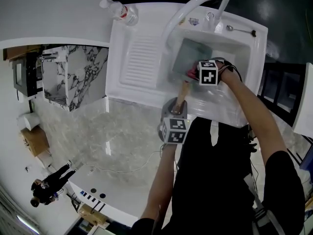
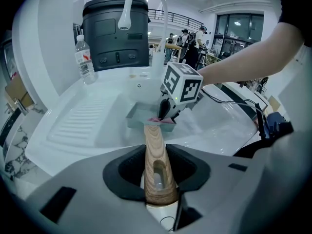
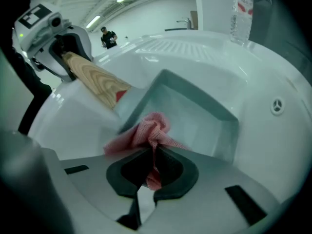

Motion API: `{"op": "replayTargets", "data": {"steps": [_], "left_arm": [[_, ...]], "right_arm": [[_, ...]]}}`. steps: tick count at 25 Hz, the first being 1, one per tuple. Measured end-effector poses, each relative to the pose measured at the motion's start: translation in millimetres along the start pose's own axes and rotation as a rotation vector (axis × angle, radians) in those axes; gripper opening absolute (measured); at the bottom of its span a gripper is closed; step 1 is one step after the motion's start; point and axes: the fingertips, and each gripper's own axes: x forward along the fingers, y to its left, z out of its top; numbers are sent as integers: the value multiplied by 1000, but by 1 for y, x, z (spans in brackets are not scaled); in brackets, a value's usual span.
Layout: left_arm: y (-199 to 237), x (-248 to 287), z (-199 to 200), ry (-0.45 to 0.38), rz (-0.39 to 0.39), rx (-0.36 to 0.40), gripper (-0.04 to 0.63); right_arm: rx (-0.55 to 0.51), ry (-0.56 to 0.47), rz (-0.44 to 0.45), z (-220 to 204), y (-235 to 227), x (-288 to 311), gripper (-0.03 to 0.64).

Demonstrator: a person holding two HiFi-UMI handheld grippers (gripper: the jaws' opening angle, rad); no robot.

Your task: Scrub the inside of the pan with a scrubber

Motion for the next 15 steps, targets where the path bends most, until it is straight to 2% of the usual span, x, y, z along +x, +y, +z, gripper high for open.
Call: {"op": "replayTargets", "data": {"steps": [4,8,10,12,15], "left_arm": [[0,1,3,3,-2,0,137],[-1,3,5,-5,-5,1,137],[-1,3,4,-11,-5,6,137],[0,2,2,-18,-1,11,137],[2,0,-1,-26,7,15,137]], "right_arm": [[24,125,-153,-24,-41,7,31],[80,175,-346,-41,-81,1,34],[128,136,-420,-38,-88,-15,34],[159,74,-448,-27,-86,-37,34],[143,13,-491,-11,-77,-73,34]]}}
